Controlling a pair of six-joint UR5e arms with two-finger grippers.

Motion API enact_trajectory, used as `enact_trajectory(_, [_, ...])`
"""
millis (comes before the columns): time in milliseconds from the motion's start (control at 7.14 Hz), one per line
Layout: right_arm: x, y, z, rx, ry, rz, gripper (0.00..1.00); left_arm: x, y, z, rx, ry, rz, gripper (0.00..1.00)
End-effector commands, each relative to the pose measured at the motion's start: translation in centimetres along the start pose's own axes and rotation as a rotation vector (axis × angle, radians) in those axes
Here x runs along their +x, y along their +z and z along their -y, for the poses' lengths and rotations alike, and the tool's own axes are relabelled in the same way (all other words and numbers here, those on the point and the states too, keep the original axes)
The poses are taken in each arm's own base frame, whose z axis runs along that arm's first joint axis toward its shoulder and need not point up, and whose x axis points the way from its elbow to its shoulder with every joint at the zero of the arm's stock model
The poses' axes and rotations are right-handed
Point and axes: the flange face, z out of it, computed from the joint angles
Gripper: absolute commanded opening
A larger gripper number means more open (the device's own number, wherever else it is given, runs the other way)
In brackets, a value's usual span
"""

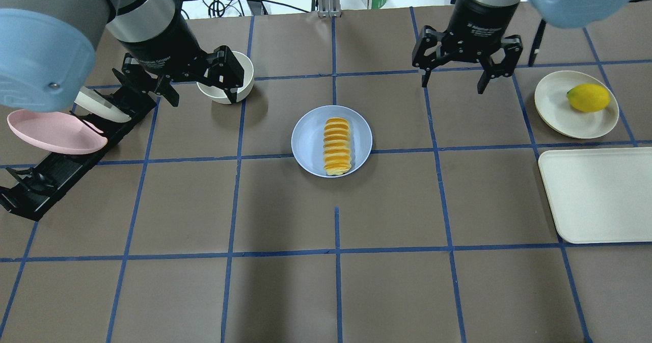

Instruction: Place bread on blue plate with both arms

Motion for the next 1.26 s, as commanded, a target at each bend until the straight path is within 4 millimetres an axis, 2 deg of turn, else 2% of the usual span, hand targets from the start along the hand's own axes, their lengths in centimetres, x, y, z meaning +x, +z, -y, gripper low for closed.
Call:
enact_trajectory(0, [1.4,-2.3,-1.7,0.028,-0.025,0.007,1.00,-0.3,0.0,0.1,0.002,-0.004,0.000,1.00])
enact_trajectory(280, [1.3,-3.3,-2.5,0.053,-0.023,-0.001,1.00,-0.5,0.0,0.1,0.001,-0.007,0.007,1.00])
enact_trajectory(420, [1.4,-3.1,-2.6,0.047,-0.026,-0.008,1.00,-0.5,-0.1,0.1,0.002,-0.007,0.007,1.00])
enact_trajectory(700, [1.7,-1.5,-4.3,0.028,-0.025,-0.006,1.00,-0.5,-0.1,0.1,0.002,-0.006,0.005,1.00])
enact_trajectory(1120, [1.7,-1.4,-4.0,0.048,-0.024,-0.008,1.00,-0.5,-0.2,0.1,0.004,-0.007,0.005,1.00])
